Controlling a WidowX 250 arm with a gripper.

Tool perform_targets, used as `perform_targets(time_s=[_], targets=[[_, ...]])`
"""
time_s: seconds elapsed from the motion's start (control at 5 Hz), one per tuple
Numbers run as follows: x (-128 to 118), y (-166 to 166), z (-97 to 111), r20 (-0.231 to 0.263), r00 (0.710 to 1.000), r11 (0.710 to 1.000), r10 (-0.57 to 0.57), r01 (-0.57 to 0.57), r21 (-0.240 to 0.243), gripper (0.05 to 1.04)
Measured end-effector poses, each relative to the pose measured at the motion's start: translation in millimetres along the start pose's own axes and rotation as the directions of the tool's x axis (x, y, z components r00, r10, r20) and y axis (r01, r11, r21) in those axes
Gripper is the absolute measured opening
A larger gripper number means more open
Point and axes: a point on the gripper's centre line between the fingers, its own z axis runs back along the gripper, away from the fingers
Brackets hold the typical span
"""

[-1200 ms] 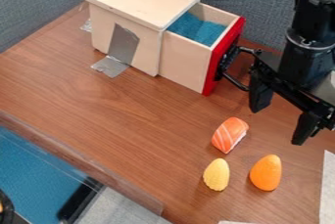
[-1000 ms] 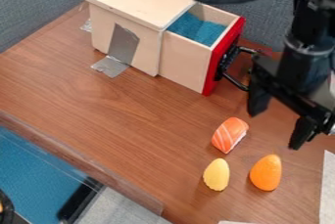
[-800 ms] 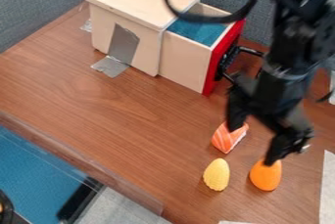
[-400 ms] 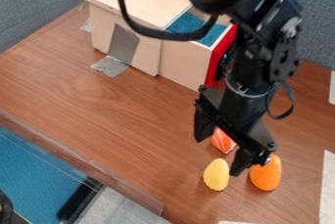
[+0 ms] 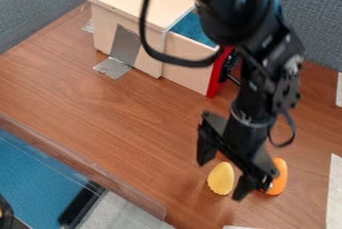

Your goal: Move the yellow thing to the lower middle part of the table

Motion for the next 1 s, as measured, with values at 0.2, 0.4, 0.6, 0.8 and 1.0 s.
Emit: perform_targets(time_s=[0.2,0.4,0.6,0.8,1.0], targets=[[1,-3,-9,-0.015,1.000,1.000,0.008,-0.008,0.004,0.945],[1,-4,-10,-0.011,1.000,1.000,0.008,-0.008,0.014,0.654],[1,-1,-10,-0.011,1.000,0.999,0.005,-0.004,0.036,0.466],[5,1,-3,-0.012,1.000,0.999,-0.010,0.011,0.050,0.465],[11,11,31,0.042,0.999,0.999,0.032,-0.033,0.018,0.464]])
